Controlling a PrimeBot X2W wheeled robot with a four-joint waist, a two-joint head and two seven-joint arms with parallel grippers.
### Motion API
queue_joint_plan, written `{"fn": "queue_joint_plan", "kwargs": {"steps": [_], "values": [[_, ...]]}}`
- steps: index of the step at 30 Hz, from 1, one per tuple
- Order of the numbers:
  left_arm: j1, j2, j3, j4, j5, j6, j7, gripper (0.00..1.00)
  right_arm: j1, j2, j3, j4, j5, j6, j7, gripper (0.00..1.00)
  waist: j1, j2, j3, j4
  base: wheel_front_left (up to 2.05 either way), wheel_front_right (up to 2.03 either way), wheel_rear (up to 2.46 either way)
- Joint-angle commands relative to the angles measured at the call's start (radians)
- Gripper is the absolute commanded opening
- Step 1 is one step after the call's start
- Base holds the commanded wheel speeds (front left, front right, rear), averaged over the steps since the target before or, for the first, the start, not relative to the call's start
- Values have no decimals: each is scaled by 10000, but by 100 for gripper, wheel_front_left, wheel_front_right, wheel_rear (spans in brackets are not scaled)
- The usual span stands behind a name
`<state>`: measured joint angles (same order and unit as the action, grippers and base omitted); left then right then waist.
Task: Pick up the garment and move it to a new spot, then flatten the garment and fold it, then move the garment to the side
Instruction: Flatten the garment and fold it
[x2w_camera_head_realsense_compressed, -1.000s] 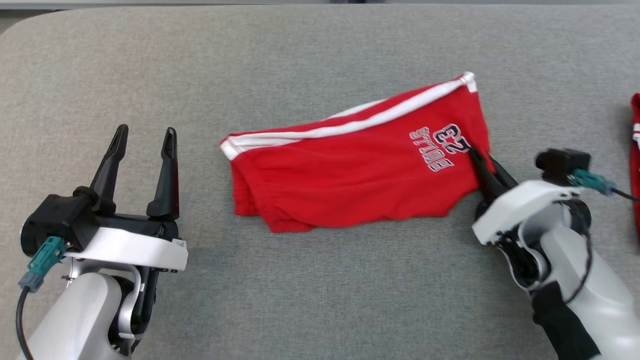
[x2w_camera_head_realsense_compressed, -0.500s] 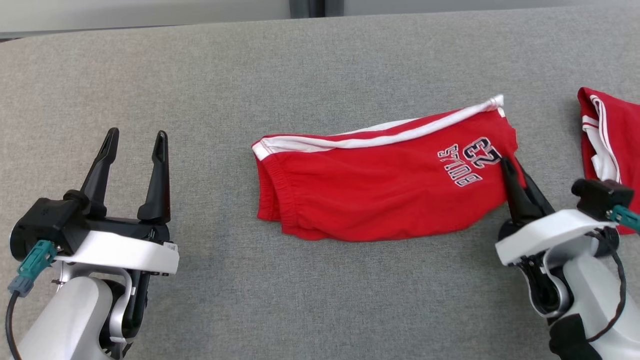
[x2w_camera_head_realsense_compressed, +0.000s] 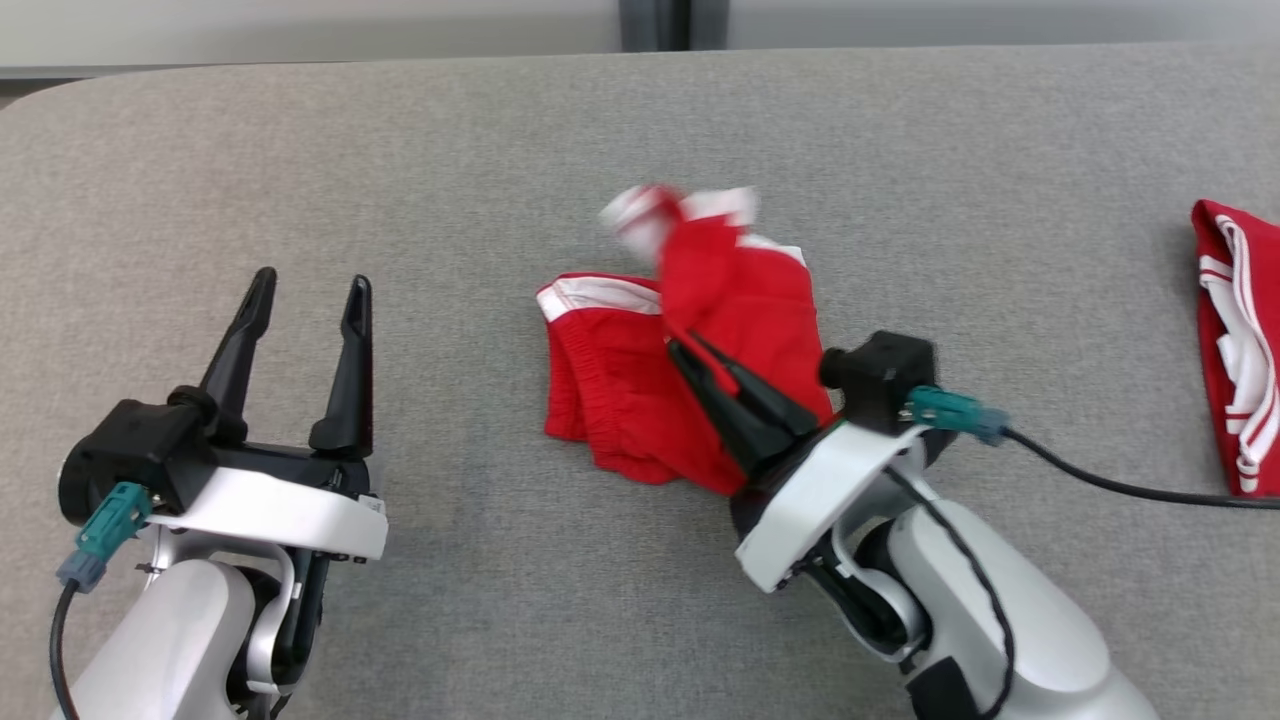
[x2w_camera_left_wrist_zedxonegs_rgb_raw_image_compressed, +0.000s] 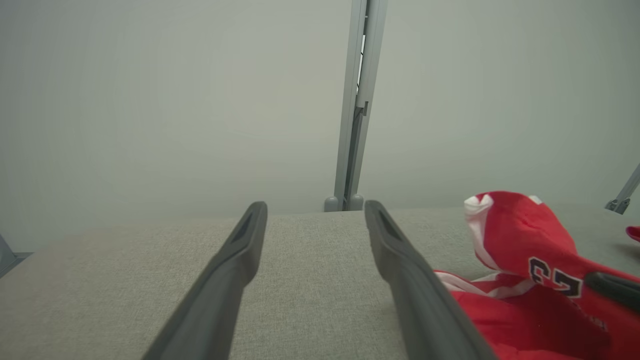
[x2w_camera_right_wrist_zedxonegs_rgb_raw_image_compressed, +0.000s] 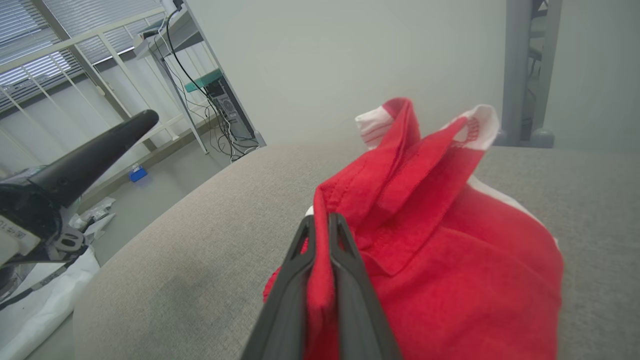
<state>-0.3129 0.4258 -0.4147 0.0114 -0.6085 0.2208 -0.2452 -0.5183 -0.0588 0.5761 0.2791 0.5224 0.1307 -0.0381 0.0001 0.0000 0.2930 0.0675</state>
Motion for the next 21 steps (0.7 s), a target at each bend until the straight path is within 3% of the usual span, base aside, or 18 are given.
{"fn": "queue_joint_plan", "kwargs": {"steps": [1,8,10,11,18,21], "values": [[-128,-33,-60,40,13,-68,30,100,-272,7,370,341,183,0,58,0,-1,0,-5,173,0,0,0],[-254,-223,-348,239,32,-203,43,100,-1020,54,1870,2058,1243,0,-317,0,-1,0,-37,653,0,0,0],[-248,-273,-391,284,30,-212,32,100,-1155,66,2426,2193,1574,2,-527,71,-1,0,-44,699,0,0,0],[-237,-286,-398,297,28,-207,25,100,-1205,46,2661,2274,1729,0,-596,100,-1,0,-50,711,0,0,0],[-191,-306,-353,379,-23,-183,-22,100,-1604,44,4272,2285,2233,0,-1204,100,-1,0,-28,607,0,0,0],[-141,-265,-267,374,-44,-136,-28,100,-1709,38,4517,2127,2035,0,-1603,100,-1,0,-37,493,0,0,0]]}}
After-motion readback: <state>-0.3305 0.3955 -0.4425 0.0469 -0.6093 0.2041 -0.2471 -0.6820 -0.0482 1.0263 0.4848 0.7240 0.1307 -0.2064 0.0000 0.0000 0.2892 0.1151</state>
